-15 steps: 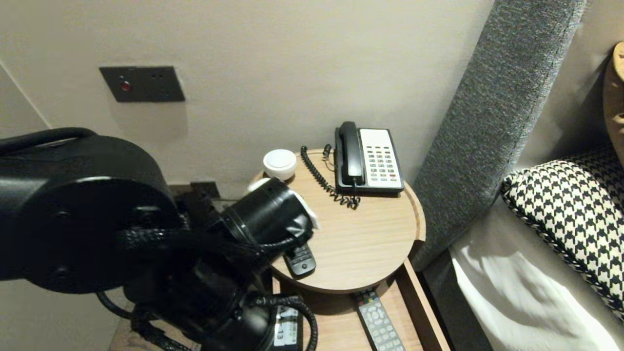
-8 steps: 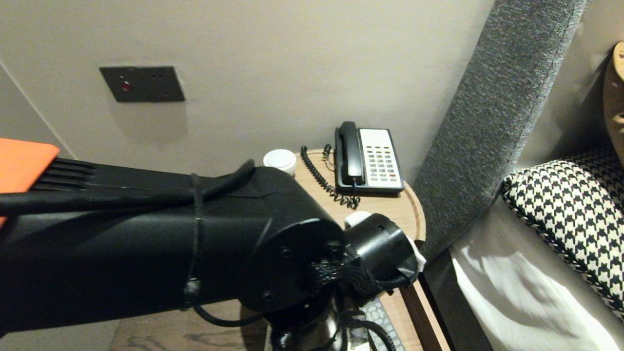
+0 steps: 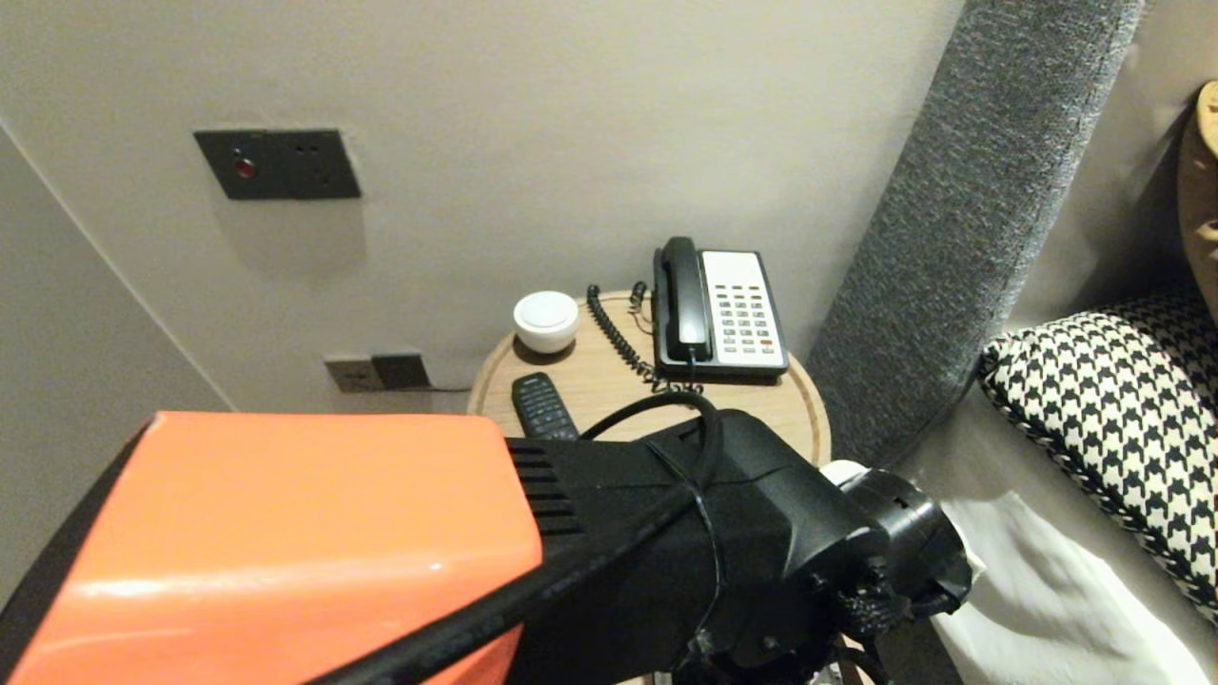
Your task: Take the remote control out of the drawer one by one and place them on the table
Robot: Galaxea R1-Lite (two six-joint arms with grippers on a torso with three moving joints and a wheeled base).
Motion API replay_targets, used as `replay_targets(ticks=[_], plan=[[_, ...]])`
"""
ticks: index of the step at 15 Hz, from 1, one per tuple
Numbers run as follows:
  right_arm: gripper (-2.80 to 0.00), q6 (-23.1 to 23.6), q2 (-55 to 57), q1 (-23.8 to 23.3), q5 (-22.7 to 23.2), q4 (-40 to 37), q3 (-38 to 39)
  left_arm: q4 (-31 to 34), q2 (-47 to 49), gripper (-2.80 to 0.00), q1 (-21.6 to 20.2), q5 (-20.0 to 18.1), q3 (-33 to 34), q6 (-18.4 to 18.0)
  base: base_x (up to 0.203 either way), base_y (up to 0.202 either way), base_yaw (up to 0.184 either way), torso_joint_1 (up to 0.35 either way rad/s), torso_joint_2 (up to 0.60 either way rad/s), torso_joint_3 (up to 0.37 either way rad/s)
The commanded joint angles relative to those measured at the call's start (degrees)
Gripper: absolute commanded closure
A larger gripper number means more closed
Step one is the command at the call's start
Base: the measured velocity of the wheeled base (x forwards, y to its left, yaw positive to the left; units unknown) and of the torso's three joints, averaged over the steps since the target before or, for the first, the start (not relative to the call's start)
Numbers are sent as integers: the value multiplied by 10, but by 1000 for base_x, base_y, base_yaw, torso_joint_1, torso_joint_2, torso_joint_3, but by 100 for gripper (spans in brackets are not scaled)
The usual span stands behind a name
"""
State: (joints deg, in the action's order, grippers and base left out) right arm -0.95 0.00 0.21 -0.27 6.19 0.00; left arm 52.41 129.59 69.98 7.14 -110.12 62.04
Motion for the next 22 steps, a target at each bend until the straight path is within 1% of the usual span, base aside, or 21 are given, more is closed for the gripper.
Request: replay_targets(ticks=[1, 2, 4, 7, 9, 10, 15, 17, 18, 19, 22], plan=[[0, 0, 1, 1, 0, 0, 23, -26, 25, -280, 2, 10, -4, 5, 0, 0, 0, 0, 0, 0], [0, 0, 1, 0, 0, 0, 23, -42, 27, -280, 2, 22, -4, 5, 0, 0, 0, 0, 0, 0], [0, 0, 1, 0, 0, 0, 23, -70, 37, -280, 2, 58, -4, 6, 0, 0, 0, 0, 0, 0], [0, 0, 1, 0, 0, 0, 23, -79, 50, -280, 4, 61, -4, 8, 0, 0, 0, 0, 0, 0], [0, 0, 1, 1, 0, 0, 23, -79, 66, -280, 3, 67, -4, 37, 0, 0, 0, 0, 0, 0], [0, 0, 1, 1, 0, 0, 23, -79, 73, -280, 3, 72, -4, 41, 0, 0, 0, 0, 0, 0], [0, 0, 1, 0, 0, 0, 23, -113, 96, -280, 2, 114, -4, 41, 0, 0, 0, 0, 0, 0], [0, 0, 1, 1, 0, 0, 23, -118, 105, -280, 1, 139, -4, 39, 0, 0, 0, 0, 0, 0], [0, 0, 1, 1, 0, 0, 23, -129, 115, -280, 1, 171, -4, 41, 0, 0, 0, 0, 0, 0], [0, 0, 1, 0, 0, 0, 23, -143, 122, -280, 0, 187, -4, 42, 0, 0, 0, 0, 0, 0], [0, 0, 1, 1, 0, 0, 23, -164, 127, -280, -6, 214, -4, 42, 0, 0, 0, 0, 0, 0]])
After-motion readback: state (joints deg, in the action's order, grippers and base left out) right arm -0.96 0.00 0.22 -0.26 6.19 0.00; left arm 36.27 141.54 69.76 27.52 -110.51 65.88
